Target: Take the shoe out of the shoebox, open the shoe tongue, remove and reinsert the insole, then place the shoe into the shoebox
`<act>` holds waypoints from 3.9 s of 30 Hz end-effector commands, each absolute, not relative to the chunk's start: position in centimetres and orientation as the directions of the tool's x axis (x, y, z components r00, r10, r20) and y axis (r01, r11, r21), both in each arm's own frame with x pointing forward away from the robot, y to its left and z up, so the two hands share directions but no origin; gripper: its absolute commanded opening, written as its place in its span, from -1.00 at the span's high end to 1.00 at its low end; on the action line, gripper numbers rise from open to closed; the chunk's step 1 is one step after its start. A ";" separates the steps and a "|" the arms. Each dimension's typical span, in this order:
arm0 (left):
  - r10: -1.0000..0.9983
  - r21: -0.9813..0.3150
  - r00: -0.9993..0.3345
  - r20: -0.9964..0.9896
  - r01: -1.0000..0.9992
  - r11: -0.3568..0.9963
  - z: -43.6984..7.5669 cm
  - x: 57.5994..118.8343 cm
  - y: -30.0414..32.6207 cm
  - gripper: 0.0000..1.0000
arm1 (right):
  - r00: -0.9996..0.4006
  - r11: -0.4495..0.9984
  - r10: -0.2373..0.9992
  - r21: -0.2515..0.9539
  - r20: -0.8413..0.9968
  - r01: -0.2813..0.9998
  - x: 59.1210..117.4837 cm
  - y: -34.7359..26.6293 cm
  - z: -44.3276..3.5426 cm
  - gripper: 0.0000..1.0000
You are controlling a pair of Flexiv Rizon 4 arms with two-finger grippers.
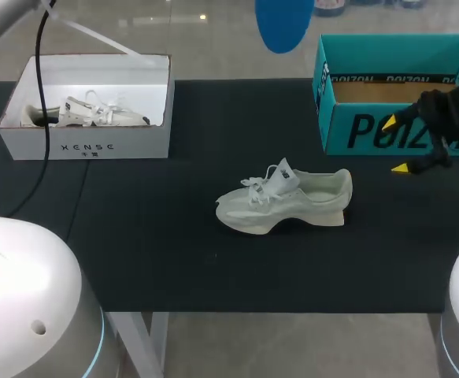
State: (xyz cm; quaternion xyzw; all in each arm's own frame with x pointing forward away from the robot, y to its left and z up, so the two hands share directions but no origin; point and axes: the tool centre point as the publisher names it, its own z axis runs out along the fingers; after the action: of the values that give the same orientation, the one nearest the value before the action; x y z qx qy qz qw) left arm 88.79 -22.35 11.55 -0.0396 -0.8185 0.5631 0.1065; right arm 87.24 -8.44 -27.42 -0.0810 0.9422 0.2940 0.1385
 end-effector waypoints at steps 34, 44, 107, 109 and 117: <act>0.182 -0.931 -0.975 0.129 -0.056 0.362 11.5 88.7 -22.3 1.00 | -0.958 0.978 -0.136 0.122 -0.251 -0.171 87.7 -7.6 -26.9 -1.00; 0.200 -0.934 -0.975 0.093 -0.016 0.356 13.0 87.5 -23.2 1.00 | -0.958 0.978 -0.136 0.122 -0.251 -0.171 87.7 -7.6 -26.9 -1.00; 0.168 -0.933 -0.977 0.133 -0.067 0.352 12.9 88.1 -22.3 1.00 | -0.982 0.941 -0.165 0.285 -0.092 -0.185 84.9 3.2 -30.1 -1.00; 0.168 -0.933 -0.977 0.133 -0.067 0.352 12.9 88.1 -22.3 1.00 | -0.983 0.940 -0.160 0.292 -0.084 -0.178 85.0 3.5 -30.4 -1.00; 0.168 -0.933 -0.977 0.133 -0.067 0.352 12.9 88.1 -22.3 1.00 | -0.987 0.938 -0.139 0.308 -0.079 -0.156 85.7 4.0 -30.8 -1.00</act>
State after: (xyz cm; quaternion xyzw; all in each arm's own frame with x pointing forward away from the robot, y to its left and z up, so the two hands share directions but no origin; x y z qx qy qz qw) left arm 88.25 -22.34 13.00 -0.0313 -0.8158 0.5681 0.1042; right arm 85.38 3.59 -30.64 -0.0749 0.9837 0.1608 0.0297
